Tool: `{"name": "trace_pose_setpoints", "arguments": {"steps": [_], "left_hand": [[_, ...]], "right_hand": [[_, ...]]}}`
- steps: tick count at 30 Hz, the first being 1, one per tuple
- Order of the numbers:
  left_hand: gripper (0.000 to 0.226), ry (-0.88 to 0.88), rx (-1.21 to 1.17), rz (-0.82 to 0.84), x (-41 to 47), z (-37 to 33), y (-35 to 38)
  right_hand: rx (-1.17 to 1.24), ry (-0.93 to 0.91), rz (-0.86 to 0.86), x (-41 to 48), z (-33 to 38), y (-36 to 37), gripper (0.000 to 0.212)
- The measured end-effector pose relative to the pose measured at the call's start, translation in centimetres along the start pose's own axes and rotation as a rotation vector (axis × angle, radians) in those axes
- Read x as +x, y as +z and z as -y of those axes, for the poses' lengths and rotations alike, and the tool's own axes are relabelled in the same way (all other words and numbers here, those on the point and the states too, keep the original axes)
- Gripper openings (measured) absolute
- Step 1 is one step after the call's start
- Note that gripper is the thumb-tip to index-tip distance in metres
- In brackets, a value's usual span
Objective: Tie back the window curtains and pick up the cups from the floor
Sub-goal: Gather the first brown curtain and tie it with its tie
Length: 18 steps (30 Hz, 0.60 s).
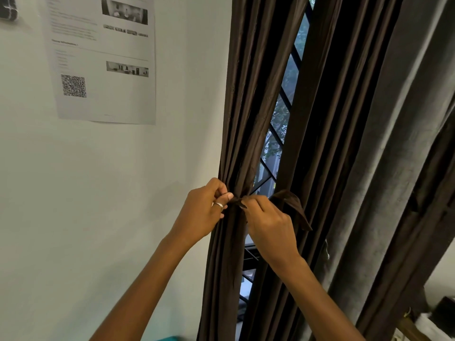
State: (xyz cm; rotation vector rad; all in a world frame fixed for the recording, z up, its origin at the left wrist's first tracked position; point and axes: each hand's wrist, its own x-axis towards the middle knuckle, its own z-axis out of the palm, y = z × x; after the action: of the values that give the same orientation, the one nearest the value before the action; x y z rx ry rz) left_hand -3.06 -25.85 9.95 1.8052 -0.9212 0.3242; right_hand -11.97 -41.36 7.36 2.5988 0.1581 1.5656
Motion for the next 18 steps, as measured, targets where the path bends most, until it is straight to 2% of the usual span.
{"name": "trace_pose_setpoints", "arguments": {"steps": [4,7,12,18], "left_hand": [[0.011,0.085,0.067,-0.088,-0.3,0.6,0.1],[0.013,0.107,0.103,-0.083,-0.4,0.9,-0.2],[0.015,0.049,0.149,-0.107,-0.6,1.7,-1.4],[0.023,-0.043,0.168,-0.081,-0.8,1.8,-1.4]], "right_hand": [[-0.005,0.005,0.013,0.1,0.2,-0.3,0.015],[0.001,0.025,0.037,0.2,0.0,-0.6,0.007],[-0.023,0.128,0.054,-0.4,-2.4,-1.2,0.015],[-0.034,0.212,0.069,-1.1,-3.0,-0.7,0.012]]}}
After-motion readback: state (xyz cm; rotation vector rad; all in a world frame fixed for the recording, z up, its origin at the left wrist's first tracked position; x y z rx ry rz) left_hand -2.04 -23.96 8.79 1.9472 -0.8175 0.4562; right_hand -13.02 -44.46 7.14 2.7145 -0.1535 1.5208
